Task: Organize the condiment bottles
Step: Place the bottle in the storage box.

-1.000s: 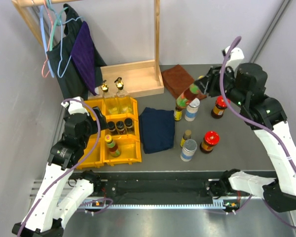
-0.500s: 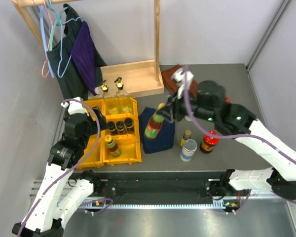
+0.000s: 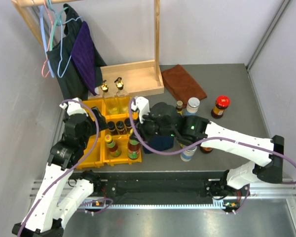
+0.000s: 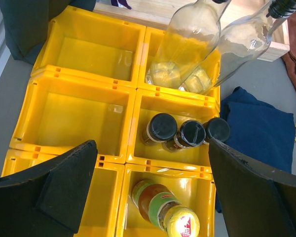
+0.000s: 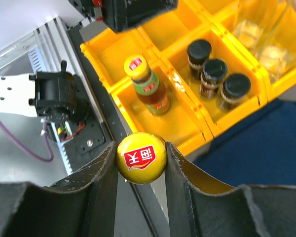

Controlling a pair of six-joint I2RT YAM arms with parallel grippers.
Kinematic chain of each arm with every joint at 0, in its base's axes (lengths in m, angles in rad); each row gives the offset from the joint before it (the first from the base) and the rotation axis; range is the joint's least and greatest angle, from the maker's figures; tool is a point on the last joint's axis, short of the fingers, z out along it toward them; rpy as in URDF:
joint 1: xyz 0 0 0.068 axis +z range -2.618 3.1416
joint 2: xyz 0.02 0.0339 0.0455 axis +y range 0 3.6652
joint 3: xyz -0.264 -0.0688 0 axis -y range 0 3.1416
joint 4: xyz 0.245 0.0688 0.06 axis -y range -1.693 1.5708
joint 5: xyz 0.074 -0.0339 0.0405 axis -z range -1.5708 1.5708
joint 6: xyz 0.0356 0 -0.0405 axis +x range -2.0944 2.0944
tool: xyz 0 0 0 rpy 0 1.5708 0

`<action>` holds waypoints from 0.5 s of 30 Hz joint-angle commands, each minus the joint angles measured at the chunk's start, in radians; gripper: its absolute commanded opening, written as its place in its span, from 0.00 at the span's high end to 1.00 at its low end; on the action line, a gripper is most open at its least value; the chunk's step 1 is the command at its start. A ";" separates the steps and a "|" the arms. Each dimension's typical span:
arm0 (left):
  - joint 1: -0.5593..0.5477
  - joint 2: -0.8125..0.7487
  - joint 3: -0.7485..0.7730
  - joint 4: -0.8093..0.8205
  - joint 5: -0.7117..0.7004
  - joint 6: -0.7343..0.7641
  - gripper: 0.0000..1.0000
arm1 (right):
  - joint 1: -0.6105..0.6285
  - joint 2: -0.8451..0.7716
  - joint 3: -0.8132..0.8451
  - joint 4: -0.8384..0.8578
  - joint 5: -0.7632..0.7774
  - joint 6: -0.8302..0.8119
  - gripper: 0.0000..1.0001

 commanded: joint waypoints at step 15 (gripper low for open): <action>0.005 -0.080 0.011 -0.020 -0.063 -0.015 0.01 | 0.055 0.171 0.048 0.315 0.159 -0.069 1.00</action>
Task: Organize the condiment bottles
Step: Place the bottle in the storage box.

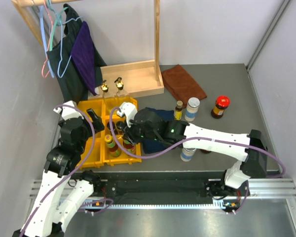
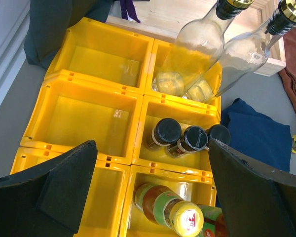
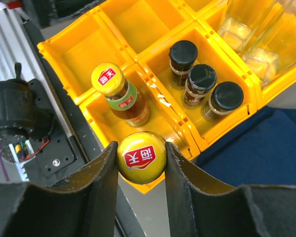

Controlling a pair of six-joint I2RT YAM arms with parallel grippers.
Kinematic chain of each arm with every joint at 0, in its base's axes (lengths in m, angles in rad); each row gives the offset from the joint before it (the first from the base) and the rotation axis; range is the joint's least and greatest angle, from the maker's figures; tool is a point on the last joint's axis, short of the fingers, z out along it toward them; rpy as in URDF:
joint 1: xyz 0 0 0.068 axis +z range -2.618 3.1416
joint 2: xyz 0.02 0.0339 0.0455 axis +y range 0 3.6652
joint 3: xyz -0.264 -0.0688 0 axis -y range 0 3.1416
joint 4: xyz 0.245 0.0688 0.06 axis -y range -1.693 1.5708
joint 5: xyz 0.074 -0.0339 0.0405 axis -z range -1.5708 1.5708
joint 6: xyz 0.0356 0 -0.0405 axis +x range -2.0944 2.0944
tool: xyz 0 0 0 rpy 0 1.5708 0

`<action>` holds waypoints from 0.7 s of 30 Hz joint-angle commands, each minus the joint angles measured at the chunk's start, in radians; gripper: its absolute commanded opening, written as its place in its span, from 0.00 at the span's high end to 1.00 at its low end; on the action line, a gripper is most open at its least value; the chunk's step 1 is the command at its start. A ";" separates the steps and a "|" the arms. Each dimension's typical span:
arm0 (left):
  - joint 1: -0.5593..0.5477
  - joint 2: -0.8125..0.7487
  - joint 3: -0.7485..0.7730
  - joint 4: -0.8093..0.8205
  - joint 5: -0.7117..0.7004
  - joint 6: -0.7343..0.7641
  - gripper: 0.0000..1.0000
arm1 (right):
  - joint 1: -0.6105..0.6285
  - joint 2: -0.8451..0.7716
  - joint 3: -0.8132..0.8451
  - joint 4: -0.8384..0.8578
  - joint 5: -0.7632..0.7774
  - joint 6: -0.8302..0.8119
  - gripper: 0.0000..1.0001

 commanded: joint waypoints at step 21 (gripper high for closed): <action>0.005 -0.078 0.031 -0.046 0.000 0.002 0.01 | 0.012 0.098 -0.006 0.223 0.056 -0.002 1.00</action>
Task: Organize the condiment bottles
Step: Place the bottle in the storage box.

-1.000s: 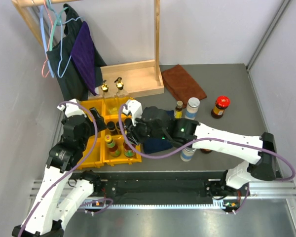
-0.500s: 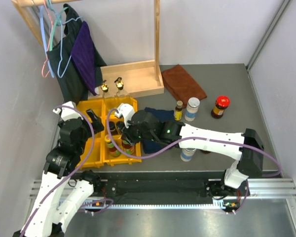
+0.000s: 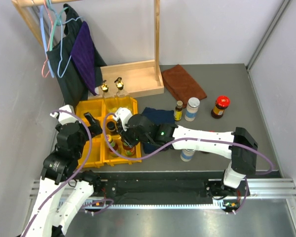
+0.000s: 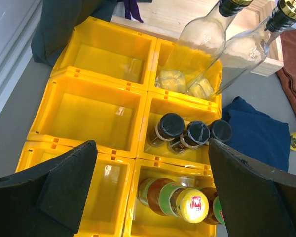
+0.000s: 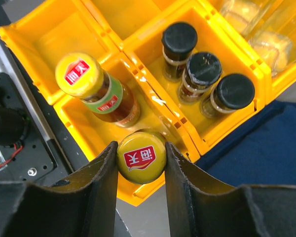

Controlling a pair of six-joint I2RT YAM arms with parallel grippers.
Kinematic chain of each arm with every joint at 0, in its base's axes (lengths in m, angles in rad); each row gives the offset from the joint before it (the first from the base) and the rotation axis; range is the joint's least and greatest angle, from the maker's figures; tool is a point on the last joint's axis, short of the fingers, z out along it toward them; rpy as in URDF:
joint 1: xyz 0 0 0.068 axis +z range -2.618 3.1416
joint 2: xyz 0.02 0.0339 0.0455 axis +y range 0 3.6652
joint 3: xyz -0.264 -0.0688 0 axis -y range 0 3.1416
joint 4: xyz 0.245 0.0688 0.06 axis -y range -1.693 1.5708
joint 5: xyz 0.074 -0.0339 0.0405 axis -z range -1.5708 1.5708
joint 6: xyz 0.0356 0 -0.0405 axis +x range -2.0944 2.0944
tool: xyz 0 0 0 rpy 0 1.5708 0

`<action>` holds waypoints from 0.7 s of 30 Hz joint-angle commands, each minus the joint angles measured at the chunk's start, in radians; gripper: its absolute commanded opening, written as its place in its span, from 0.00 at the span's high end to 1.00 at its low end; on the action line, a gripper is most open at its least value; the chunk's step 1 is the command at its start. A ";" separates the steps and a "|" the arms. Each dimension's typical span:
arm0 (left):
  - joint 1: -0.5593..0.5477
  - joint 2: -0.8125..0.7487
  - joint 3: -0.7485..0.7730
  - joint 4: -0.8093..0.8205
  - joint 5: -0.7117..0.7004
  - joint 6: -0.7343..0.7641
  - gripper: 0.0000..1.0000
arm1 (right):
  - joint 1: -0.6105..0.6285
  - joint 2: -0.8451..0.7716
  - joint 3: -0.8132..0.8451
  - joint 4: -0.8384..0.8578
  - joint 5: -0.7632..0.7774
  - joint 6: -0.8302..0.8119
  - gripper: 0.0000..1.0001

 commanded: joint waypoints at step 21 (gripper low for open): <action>0.005 -0.042 0.057 0.064 0.150 -0.055 0.01 | 0.013 -0.050 0.019 0.041 0.085 0.067 0.22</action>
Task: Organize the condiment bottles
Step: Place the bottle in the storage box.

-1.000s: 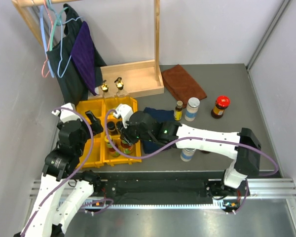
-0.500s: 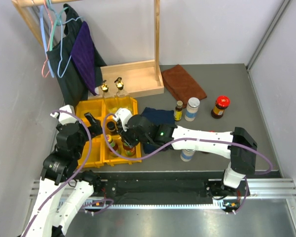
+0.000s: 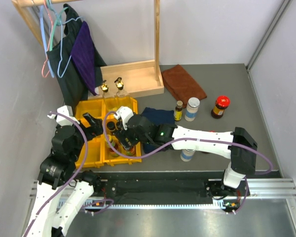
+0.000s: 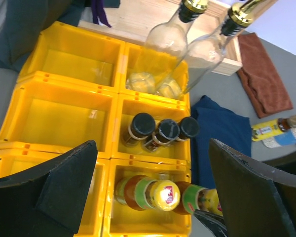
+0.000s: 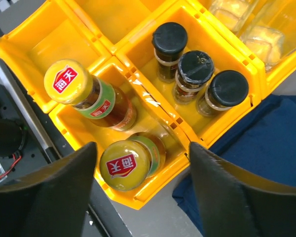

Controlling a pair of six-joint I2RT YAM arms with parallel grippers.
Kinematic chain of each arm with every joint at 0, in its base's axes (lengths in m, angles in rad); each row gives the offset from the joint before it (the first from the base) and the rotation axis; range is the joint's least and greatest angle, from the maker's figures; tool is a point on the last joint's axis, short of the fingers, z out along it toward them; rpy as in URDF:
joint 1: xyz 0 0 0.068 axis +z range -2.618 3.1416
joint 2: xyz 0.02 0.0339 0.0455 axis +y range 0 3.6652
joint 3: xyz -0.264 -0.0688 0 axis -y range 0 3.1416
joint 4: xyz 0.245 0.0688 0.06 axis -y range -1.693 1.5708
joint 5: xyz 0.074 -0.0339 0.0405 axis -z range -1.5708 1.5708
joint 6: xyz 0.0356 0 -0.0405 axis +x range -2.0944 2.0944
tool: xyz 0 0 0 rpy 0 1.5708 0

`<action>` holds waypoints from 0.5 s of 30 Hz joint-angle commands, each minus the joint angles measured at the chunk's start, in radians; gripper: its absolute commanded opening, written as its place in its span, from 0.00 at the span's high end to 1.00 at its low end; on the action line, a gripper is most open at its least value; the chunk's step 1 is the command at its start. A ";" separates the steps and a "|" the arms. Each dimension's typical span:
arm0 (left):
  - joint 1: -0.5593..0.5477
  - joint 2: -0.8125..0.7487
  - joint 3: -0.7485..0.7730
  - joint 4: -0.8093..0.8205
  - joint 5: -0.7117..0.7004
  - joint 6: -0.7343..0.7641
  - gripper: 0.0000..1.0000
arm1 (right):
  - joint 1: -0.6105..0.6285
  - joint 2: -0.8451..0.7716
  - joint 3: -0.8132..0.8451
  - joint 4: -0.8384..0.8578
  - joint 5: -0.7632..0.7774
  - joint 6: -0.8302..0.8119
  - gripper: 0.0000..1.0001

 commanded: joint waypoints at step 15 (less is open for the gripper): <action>0.005 0.104 0.213 0.078 0.452 0.108 0.01 | 0.012 -0.277 0.010 -0.109 0.241 0.176 0.01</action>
